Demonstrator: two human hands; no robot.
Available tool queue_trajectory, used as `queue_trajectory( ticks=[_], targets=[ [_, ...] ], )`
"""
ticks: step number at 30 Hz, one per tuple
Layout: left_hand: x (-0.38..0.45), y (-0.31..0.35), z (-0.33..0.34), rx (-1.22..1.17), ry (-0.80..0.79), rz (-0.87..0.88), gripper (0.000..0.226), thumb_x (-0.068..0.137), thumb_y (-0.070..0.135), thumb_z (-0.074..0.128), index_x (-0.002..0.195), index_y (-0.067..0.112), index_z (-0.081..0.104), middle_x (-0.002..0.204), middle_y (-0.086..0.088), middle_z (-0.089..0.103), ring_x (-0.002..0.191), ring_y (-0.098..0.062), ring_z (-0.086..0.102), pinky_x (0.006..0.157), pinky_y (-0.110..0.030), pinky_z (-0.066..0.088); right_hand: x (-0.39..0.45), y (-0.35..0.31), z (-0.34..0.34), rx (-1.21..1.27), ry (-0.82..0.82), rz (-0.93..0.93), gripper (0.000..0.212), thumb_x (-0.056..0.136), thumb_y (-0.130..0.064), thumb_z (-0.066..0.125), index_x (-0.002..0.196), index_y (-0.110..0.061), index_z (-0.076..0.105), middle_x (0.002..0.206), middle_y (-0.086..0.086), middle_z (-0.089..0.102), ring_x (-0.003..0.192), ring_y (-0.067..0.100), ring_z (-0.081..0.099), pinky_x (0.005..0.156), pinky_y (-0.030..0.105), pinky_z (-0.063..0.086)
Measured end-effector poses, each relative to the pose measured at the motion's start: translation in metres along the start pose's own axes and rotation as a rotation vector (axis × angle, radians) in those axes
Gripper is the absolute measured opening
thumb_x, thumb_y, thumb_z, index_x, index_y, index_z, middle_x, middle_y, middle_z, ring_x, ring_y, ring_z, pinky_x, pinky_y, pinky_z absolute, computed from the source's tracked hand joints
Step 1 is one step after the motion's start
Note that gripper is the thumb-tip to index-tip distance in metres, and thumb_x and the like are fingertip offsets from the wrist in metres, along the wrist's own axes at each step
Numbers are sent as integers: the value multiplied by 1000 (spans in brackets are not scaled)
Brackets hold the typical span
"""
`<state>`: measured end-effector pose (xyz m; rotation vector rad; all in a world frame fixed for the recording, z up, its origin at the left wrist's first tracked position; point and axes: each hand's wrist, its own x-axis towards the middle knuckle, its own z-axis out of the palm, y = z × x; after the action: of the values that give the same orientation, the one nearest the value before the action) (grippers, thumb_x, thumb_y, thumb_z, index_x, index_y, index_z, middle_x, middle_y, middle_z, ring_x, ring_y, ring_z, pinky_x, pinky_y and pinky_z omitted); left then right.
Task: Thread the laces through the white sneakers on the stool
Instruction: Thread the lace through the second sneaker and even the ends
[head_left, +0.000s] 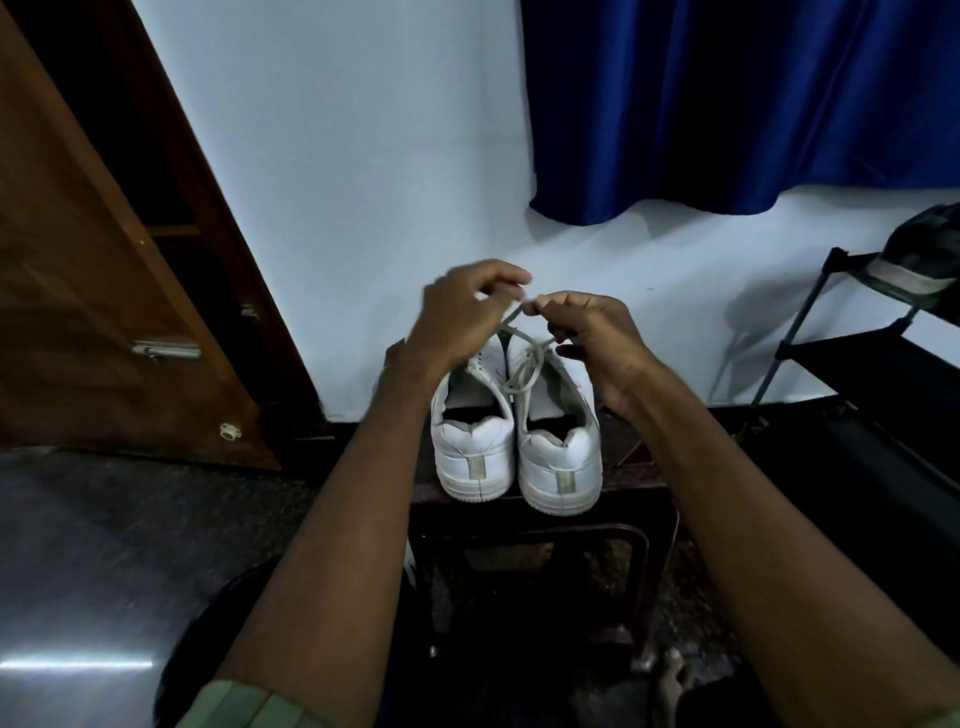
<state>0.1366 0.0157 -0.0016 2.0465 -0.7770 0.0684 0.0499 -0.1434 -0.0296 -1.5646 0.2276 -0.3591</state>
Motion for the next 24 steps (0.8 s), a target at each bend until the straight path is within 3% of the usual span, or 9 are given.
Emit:
queue_trajectory(
  ticks=[3,7,11,15,18,19,20,22,24],
  targets=[
    [-3,7,15,-31,-170,37,29,104,40,54,101,26,78,80,4,77,76,-19,72,82,-37,58,1,0,-1,105,24,9,14,96,-23,68,85,-18,75,71,-7,59,65,7,50,71,28,44],
    [3,1,8,16,-32,33,19,95,36,72,90,21,82,68,4,69,58,-1,58,62,-16,44,6,-3,-13,426,22,58,15,97,-25,64,82,-21,63,71,-4,57,63,7,51,66,26,35],
    [5,-23,-2,385,78,-98,11,84,39,75,78,29,77,77,12,70,82,-13,66,73,-24,46,8,-5,-22,544,30,81,27,91,-30,72,73,-22,52,66,-2,51,65,13,52,64,27,34],
    [3,-26,-2,235,-113,-32,12,85,43,80,80,32,79,71,4,71,66,-8,60,68,-25,44,6,-1,-22,235,83,84,24,95,-27,73,76,-18,60,58,-4,40,56,15,43,58,28,36],
    [-1,-10,5,9,-144,32,29,96,50,68,82,27,79,75,-4,73,65,-16,62,69,-28,48,5,6,-18,-82,135,36,16,93,-21,73,78,-17,69,59,-7,52,52,9,50,58,24,41],
    [0,-6,8,-4,-129,43,35,100,49,63,81,25,78,67,-7,66,56,-15,55,63,-27,44,5,9,-16,-180,155,1,5,90,-19,75,87,-17,71,67,-9,60,55,3,56,59,20,44],
    [0,-4,12,13,-113,53,39,103,47,58,79,23,77,60,-7,59,51,-15,48,59,-29,43,4,11,-15,-289,174,-48,17,85,-20,78,101,-20,71,82,-9,65,64,-1,61,61,18,47],
    [3,-4,20,91,-100,73,43,104,47,51,78,21,74,63,-2,65,57,-19,57,65,-36,50,5,14,-14,-433,140,-182,43,77,-28,78,118,-32,66,105,-14,68,86,5,67,74,25,54],
    [5,-6,25,163,-83,79,43,100,49,48,77,19,69,71,0,70,69,-22,64,73,-43,55,7,13,-11,-492,55,-277,32,79,-33,71,111,-37,69,99,-15,73,89,11,70,83,40,58]
  ],
)
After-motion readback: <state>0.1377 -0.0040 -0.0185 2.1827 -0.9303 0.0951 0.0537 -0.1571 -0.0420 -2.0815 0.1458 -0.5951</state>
